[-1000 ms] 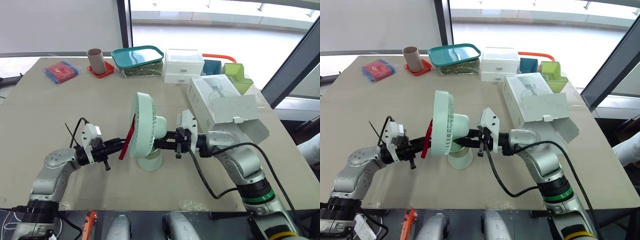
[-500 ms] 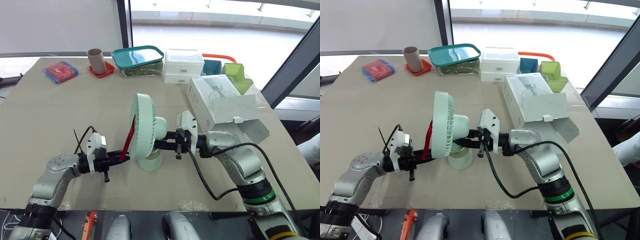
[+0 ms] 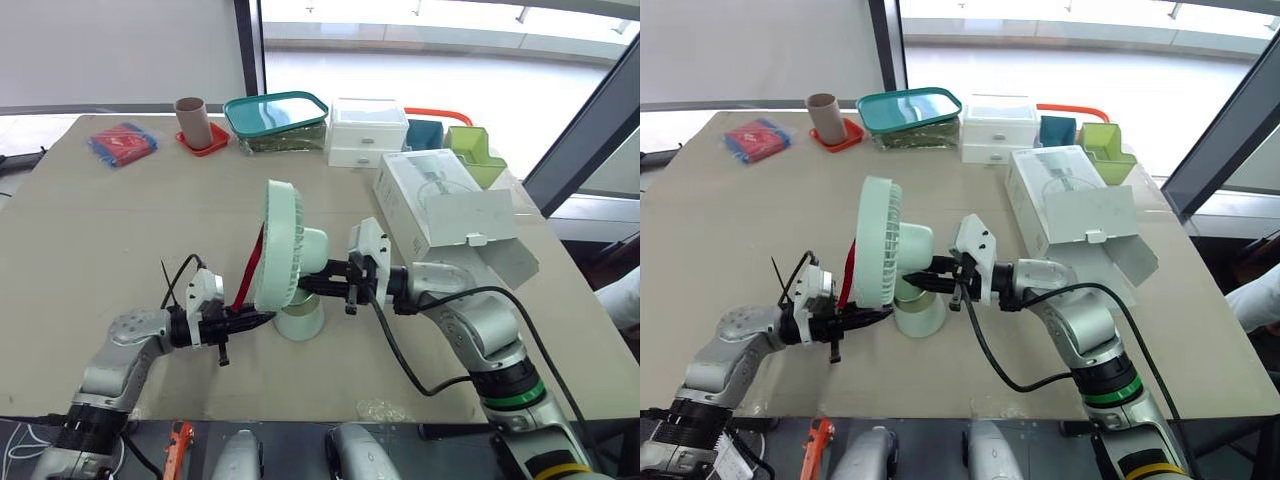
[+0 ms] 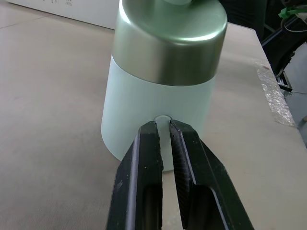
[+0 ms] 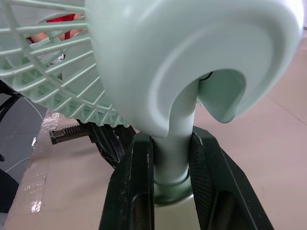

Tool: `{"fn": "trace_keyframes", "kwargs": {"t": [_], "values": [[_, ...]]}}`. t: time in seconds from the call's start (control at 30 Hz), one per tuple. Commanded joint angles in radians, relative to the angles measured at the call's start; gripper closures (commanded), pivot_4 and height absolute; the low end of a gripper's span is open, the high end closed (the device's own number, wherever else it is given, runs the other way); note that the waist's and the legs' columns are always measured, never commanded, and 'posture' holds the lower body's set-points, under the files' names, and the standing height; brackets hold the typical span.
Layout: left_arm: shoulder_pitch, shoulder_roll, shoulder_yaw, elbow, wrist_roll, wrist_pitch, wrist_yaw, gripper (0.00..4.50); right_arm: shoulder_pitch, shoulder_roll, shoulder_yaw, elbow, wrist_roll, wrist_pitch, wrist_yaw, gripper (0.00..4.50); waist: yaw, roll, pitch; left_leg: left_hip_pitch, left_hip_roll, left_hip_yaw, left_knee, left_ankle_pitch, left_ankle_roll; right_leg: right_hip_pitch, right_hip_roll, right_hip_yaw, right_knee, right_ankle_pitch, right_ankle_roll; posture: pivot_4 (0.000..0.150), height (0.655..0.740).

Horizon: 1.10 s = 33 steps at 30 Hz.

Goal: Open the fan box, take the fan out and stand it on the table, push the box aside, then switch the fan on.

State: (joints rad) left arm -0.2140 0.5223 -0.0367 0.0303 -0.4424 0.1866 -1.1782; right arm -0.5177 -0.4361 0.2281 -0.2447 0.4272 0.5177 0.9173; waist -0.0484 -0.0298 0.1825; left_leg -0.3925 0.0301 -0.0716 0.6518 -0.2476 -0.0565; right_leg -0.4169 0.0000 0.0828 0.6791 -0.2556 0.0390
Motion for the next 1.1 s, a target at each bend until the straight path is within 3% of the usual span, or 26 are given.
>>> {"fn": "trace_keyframes", "kwargs": {"t": [0.03,1.1], "values": [[-0.033,-0.016,-0.001,0.027,0.017,-0.046,0.005,4.00,0.003,-0.015,-0.010,-0.049,0.002,-0.018,0.012,3.91,0.000,0.000,0.000,0.000,0.000,0.000,0.000,0.000,0.000,0.000,0.000,0.000,0.000,0.000,0.000,0.150,0.7400],[-0.031,-0.034,-0.019,0.011,0.023,-0.041,-0.009,4.00,0.012,-0.029,-0.001,-0.061,-0.001,-0.019,0.023,3.91,0.001,0.000,0.000,0.000,-0.001,0.000,0.000,0.000,0.000,0.000,-0.001,0.000,0.000,0.000,0.001,0.150,0.7400]]}}
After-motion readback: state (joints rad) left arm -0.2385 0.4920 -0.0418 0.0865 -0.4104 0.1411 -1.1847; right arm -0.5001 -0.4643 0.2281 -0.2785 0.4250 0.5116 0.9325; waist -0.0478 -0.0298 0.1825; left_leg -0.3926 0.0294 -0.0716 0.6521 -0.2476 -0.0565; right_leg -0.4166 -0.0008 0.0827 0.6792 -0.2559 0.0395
